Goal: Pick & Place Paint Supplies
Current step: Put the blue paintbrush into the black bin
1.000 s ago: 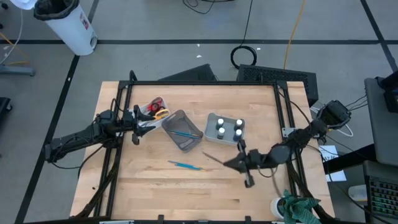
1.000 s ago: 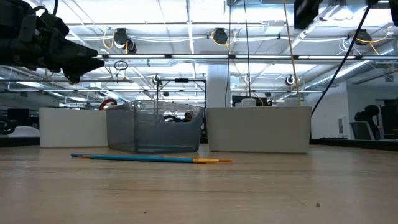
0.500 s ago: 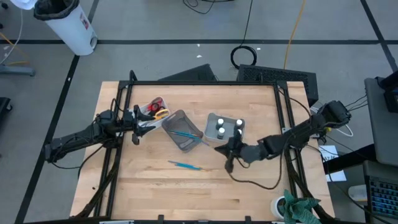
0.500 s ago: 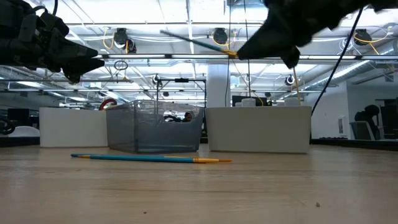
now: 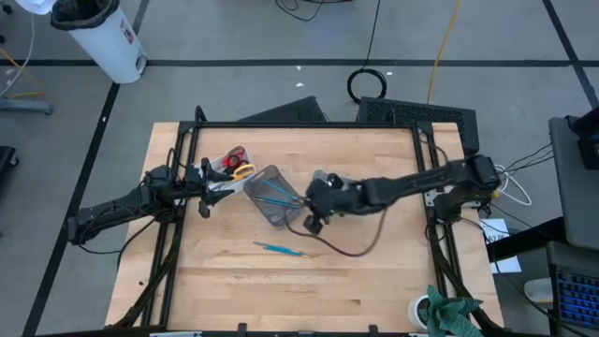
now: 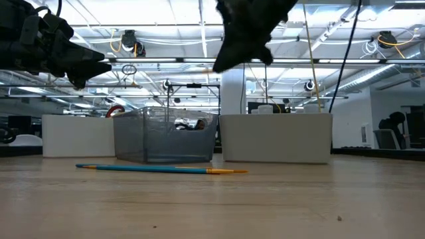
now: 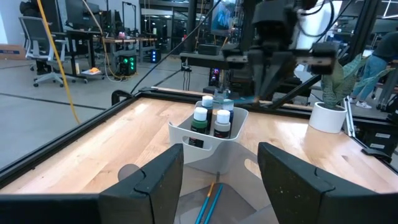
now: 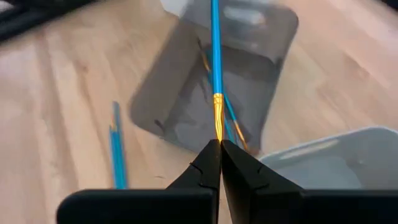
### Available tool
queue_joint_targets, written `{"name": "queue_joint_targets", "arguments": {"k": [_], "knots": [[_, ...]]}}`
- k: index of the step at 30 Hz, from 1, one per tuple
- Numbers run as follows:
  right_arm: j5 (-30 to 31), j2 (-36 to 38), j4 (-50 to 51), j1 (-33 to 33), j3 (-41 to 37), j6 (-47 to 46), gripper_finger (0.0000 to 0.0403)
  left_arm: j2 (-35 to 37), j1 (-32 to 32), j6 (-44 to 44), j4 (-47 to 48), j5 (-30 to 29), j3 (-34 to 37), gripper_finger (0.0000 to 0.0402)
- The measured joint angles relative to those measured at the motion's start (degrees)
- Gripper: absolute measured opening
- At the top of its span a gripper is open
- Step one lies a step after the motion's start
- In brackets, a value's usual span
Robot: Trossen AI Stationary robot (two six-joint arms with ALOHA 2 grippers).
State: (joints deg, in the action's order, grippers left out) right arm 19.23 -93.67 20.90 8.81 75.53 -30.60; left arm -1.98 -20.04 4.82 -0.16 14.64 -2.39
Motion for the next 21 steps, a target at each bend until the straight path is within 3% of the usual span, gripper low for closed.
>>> {"name": "queue_joint_targets", "arguments": {"k": [11,21], "knots": [[-9.0,-12.2,-0.7,-5.8,5.5,1.1,0.0,0.0,0.0,0.0,0.0,0.0,0.0,0.0214],[-8.9,-15.7,-3.6,-5.8,5.5,2.0,0.0,0.0,0.0,0.0,0.0,0.0,0.0,0.0214]]}}
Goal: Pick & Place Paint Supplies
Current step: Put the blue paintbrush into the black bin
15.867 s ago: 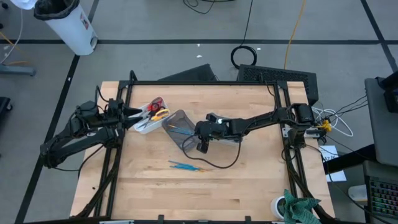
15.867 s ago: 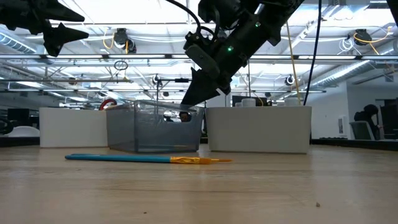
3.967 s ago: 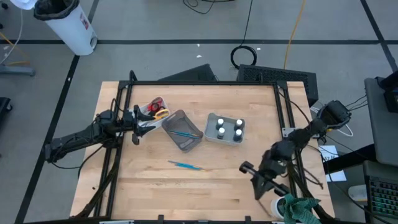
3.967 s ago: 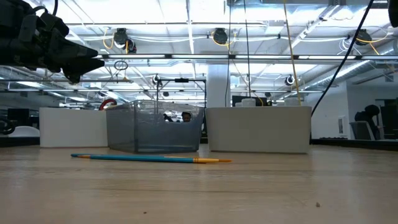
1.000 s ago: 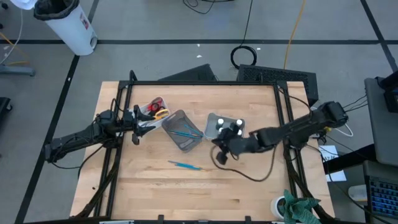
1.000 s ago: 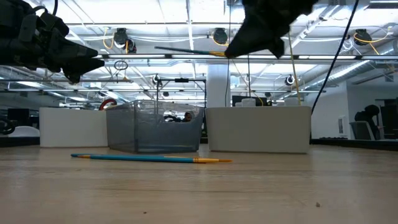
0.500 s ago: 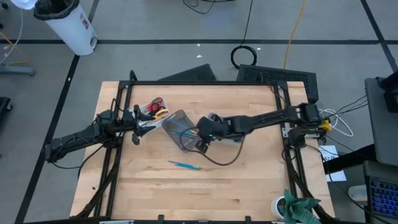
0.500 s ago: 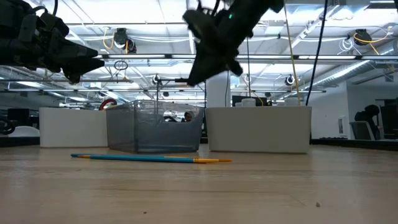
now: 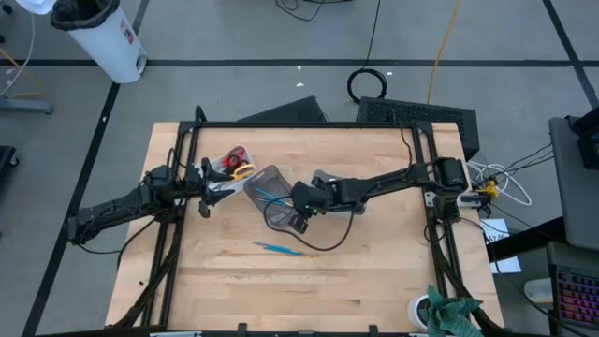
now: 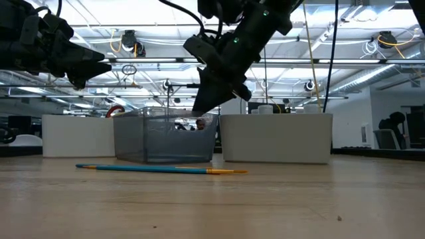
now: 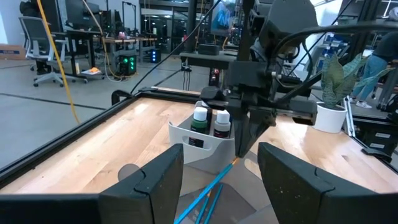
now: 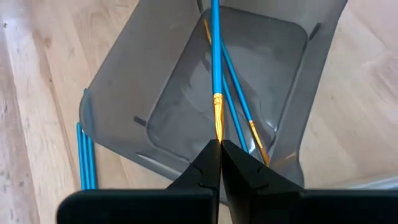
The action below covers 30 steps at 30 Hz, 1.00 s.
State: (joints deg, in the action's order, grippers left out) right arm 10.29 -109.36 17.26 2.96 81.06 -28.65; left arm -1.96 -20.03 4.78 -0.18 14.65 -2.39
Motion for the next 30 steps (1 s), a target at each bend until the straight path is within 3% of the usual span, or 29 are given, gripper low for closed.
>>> {"name": "queue_joint_targets", "arguments": {"k": [11,23,30], "knots": [[0.1,0.0,-3.7,0.0,0.0,1.3,0.0008,0.0,0.0,0.0,0.0,0.0,0.0,0.0214],[0.0,0.0,-12.1,0.2,-3.1,4.8,0.0128,0.0,0.0,0.0,0.0,0.0,0.0,0.0214],[-4.3,2.0,-19.2,3.4,-3.1,9.3,0.0158,0.0,0.0,0.0,0.0,0.0,0.0,0.0214]]}}
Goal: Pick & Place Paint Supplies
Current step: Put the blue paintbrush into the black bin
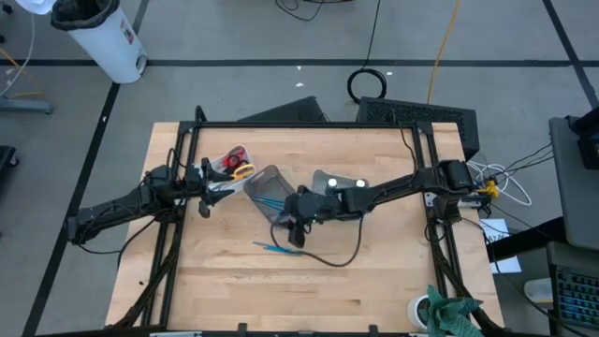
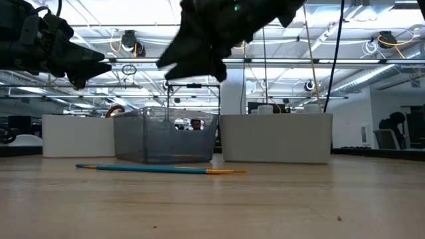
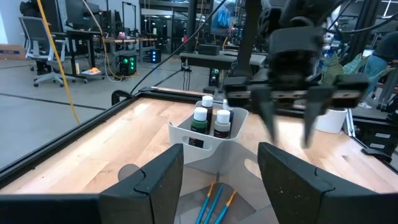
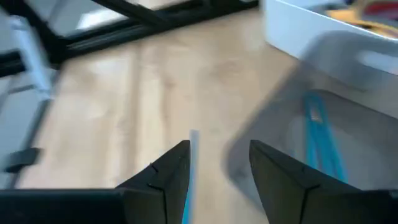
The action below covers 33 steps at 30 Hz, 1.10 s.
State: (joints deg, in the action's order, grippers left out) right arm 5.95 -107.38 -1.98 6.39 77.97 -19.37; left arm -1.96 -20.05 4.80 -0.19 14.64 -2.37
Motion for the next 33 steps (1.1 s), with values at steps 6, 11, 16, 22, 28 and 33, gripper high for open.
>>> {"name": "queue_joint_targets", "arguments": {"k": [6,11,16,22,28,33], "knots": [[-5.8,0.4,-4.8,4.9,0.0,0.8,0.0159,0.0,0.0,0.0,0.0,0.0,0.0,0.0214],[-7.8,0.4,-5.4,9.8,0.0,0.8,0.0159,0.0,0.0,0.0,0.0,0.0,0.0,0.0214],[-7.6,0.4,-5.5,13.9,0.0,1.8,0.0159,0.0,0.0,0.0,0.0,0.0,0.0,0.0214],[-6.0,0.4,-1.4,16.8,0.0,4.1,0.0156,0.0,0.0,0.0,0.0,0.0,0.0,0.0214],[7.1,0.4,13.5,18.2,-0.7,3.1,0.0155,0.0,0.0,0.0,0.0,0.0,0.0,0.0214],[7.3,0.4,11.6,17.7,-7.1,-2.7,0.0155,0.0,0.0,0.0,0.0,0.0,0.0,0.0214]]}}
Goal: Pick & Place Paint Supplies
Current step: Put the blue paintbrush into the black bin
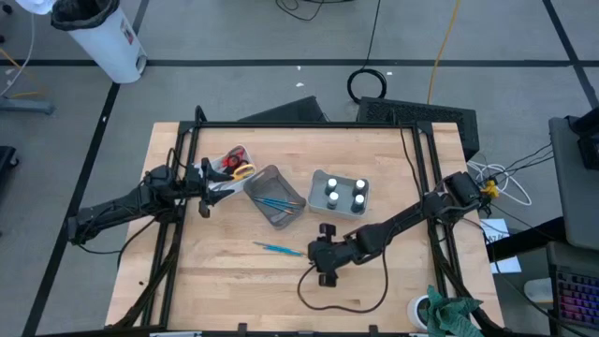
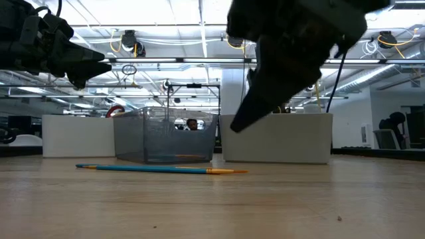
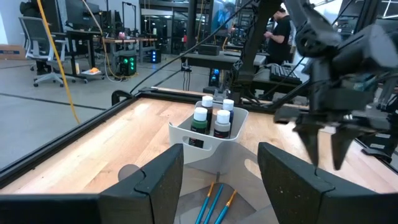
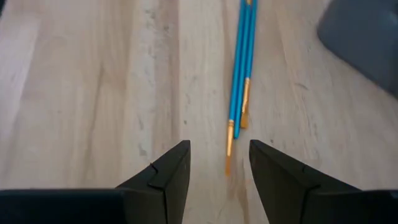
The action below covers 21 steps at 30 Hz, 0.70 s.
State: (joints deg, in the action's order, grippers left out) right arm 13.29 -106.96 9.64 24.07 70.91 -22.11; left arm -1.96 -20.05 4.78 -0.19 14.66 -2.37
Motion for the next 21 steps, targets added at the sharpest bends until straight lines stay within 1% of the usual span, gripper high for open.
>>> {"name": "queue_joint_targets", "arguments": {"k": [6,8,10,15,18,21], "knots": [[0.0,0.0,-11.1,-0.1,-8.9,-0.7,0.0155,0.0,0.0,0.0,0.0,0.0,0.0,0.0214],[0.1,0.0,-15.8,-0.1,-11.1,-0.8,0.0155,0.0,0.0,0.0,0.0,0.0,0.0,0.0214],[0.2,0.0,-18.2,0.0,-12.6,-0.8,0.0155,0.0,0.0,0.0,0.0,0.0,0.0,0.0214],[0.1,-0.9,-17.9,0.4,-12.1,-0.7,0.0155,0.0,0.0,0.0,0.0,0.0,0.0,0.0214],[0.1,-0.9,-17.8,0.4,-9.6,0.3,0.0155,0.0,0.0,0.0,0.0,0.0,0.0,0.0214],[0.2,-0.9,-14.9,0.4,-6.2,2.6,0.0155,0.0,0.0,0.0,0.0,0.0,0.0,0.0214]]}}
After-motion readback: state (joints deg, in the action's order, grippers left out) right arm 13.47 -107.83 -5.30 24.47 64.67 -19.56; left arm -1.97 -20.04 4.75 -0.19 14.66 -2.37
